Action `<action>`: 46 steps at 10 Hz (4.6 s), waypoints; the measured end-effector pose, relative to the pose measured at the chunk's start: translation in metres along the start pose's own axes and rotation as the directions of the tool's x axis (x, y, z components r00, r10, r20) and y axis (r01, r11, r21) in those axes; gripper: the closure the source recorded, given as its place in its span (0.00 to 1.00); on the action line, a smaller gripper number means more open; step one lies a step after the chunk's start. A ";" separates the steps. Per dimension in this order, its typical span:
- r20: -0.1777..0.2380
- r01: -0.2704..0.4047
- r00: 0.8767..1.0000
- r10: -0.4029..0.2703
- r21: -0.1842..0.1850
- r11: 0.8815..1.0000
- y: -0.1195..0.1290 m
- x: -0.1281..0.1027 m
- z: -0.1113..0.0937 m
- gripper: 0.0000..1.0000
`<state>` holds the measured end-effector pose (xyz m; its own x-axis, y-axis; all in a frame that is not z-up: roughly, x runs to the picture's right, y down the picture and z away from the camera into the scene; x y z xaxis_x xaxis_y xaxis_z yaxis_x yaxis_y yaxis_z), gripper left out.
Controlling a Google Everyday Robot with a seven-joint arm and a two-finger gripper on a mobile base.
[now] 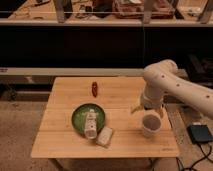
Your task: Move the arm in a circular motion
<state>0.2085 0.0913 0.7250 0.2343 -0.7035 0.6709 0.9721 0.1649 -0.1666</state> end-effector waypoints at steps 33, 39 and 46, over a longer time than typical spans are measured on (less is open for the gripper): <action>-0.060 0.001 0.998 -0.001 0.009 1.000 -0.051 0.103 -0.042 0.20; -0.054 0.210 0.977 -0.206 0.094 0.973 -0.241 0.083 -0.060 0.20; -0.202 0.621 0.777 -0.596 0.089 0.779 -0.294 -0.062 -0.059 0.20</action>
<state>-0.0921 0.0457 0.6899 -0.3990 -0.7844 0.4749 0.9032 -0.2470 0.3511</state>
